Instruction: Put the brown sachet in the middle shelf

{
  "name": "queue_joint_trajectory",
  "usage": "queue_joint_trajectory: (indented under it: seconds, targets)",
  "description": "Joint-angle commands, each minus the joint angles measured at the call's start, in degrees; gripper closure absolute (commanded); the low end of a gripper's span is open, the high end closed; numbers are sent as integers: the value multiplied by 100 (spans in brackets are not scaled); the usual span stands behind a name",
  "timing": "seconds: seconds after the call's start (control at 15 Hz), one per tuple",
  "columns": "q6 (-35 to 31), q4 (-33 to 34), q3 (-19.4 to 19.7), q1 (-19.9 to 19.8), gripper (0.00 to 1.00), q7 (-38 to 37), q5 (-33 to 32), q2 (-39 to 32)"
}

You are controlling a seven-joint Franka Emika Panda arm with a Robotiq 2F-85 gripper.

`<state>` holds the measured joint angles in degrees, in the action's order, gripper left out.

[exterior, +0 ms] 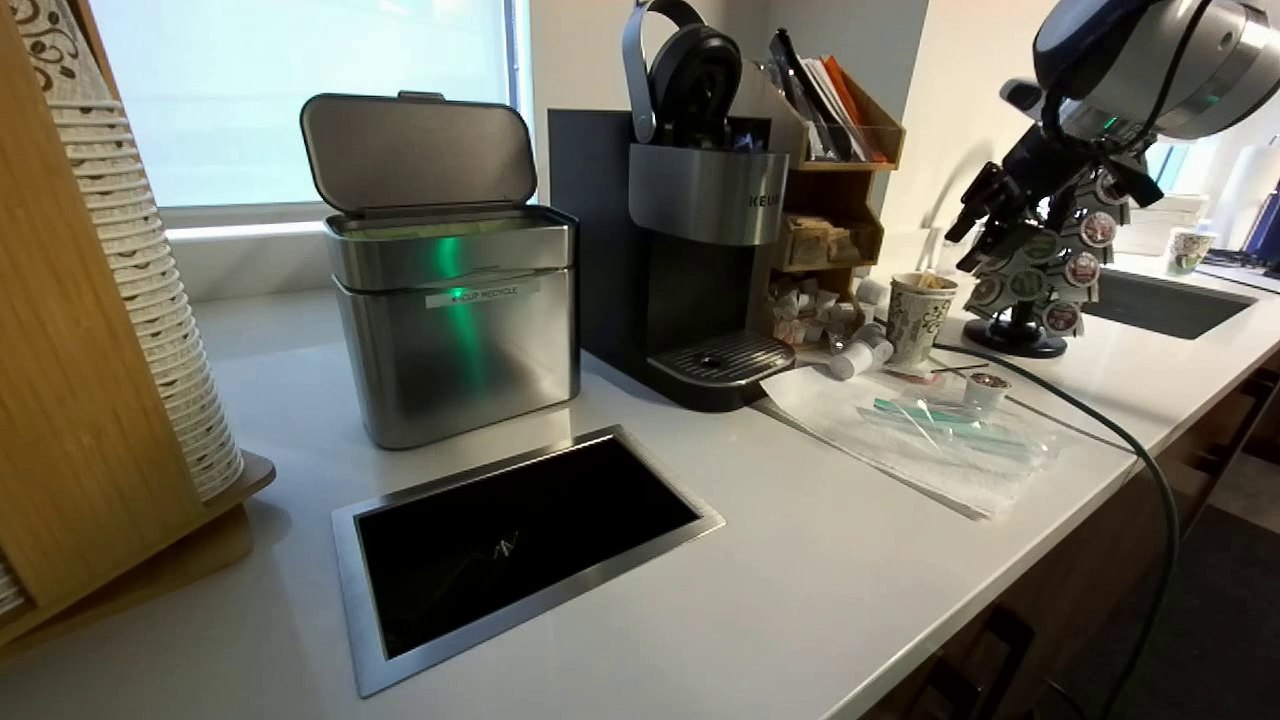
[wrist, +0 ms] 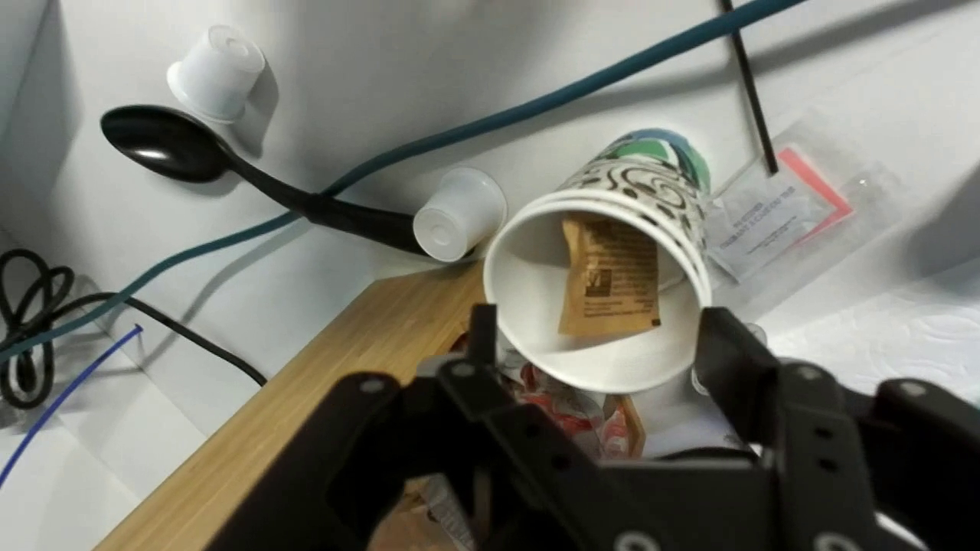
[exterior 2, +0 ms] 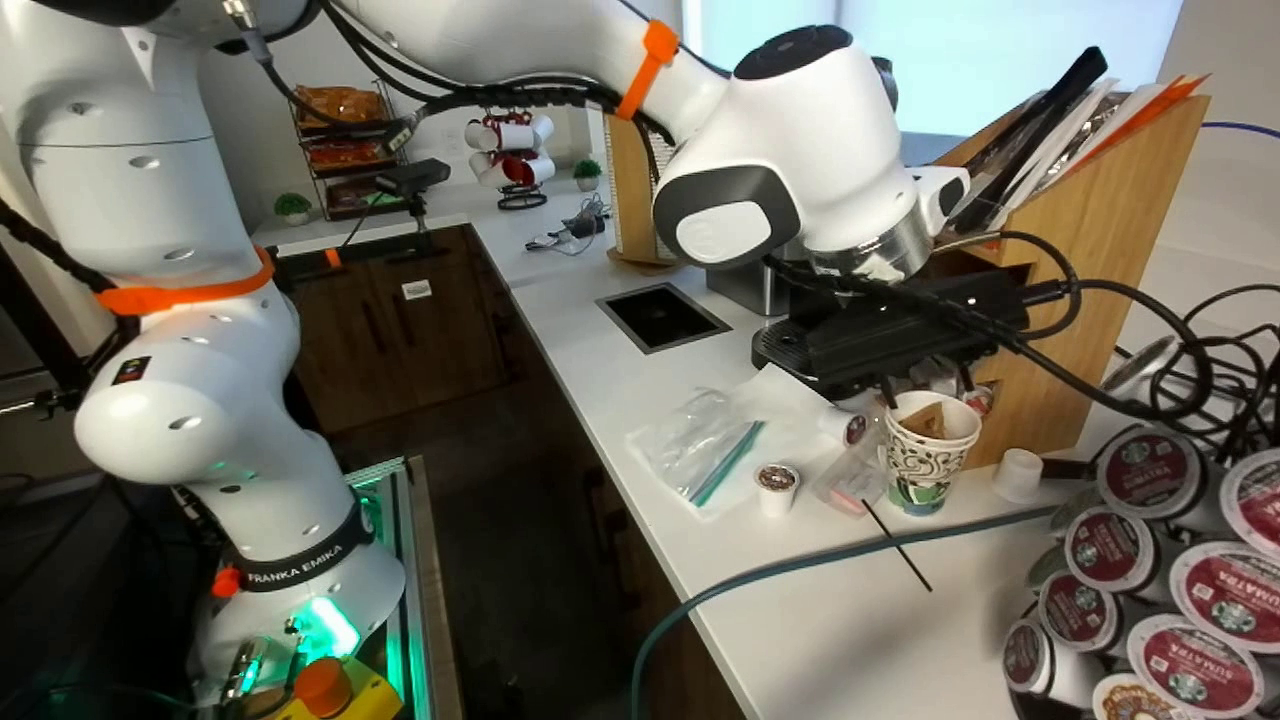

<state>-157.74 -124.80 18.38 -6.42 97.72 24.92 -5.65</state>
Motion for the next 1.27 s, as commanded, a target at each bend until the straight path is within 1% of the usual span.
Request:
queue_joint_trajectory:
  seconds: [0.0, 0.07, 0.2, 0.33, 0.4, 0.47, 0.53, 0.6, 0.67, 0.73, 0.8, 0.87, 1.0, 1.07, 1.13, 1.2]
  targets:
    - [-1237, -711, -210, -168, 1, -1383, -1337, 304]
    - [-1617, -844, 200, 165, 0, -1897, -1778, 286]
    - [-2379, -976, 719, 347, 0, -2837, -2653, 94]
    - [-2727, -945, 1435, 644, 0, -3607, -3474, -88]
    - [-2757, -929, 1744, 824, 0, -3696, -3610, -131]
    - [-2550, -1019, 1903, 955, 0, -3640, -3718, 24]
    - [-2307, -1150, 1960, 1035, 0, -3573, -3833, 244]
    - [-2050, -1411, 1834, 1026, 0, -3361, -3894, 672]
    - [-1912, -1576, 1714, 1022, 0, -3207, -3946, 938]
    - [-1633, -1783, 1005, 424, 0, -3273, -4310, 1335]
    - [-1389, -1934, 1376, 991, 0, -2907, -4016, 1574]
    - [-1106, -2084, 1224, 1002, 0, -2769, -3952, 1854]
    - [-446, -2276, 1147, 1113, 0, -2507, -4001, 2439]
    - [-228, -2320, 1087, 1116, 0, -2482, -4030, 2617]
    - [-664, -1960, 1097, 1075, 0, -2748, -3945, 1949]
    - [-483, -2067, 709, 766, 0, -2496, -3692, 2154]
